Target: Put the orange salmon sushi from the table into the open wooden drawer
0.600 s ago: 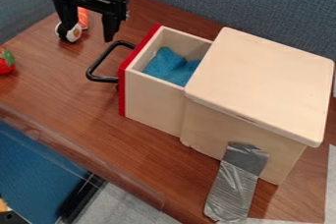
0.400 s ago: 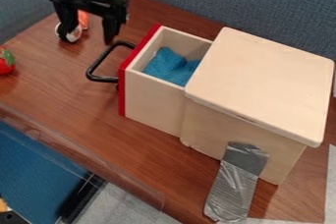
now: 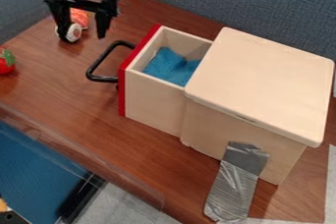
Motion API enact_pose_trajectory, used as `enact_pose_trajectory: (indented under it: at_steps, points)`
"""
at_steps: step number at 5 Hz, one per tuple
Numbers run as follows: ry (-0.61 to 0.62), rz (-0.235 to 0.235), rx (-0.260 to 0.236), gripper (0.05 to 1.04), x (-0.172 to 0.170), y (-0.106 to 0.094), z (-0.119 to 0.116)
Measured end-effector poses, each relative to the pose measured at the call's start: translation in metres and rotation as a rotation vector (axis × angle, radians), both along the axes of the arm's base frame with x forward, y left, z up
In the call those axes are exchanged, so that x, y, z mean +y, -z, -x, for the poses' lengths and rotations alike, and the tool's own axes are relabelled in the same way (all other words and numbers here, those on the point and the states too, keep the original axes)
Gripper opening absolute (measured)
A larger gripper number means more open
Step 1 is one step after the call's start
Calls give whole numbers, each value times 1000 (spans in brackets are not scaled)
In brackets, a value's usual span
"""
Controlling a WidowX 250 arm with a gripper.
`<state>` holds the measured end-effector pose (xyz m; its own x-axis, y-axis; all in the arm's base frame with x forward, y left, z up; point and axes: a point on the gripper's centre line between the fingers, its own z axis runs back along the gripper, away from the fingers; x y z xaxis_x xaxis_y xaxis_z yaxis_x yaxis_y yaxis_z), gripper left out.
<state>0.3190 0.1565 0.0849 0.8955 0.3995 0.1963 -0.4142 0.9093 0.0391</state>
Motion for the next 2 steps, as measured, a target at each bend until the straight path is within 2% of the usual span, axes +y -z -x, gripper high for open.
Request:
enact_pose_trajectory:
  at_steps: [2]
  points:
    - [-191, 24, -80, 999, 59, 8, -22]
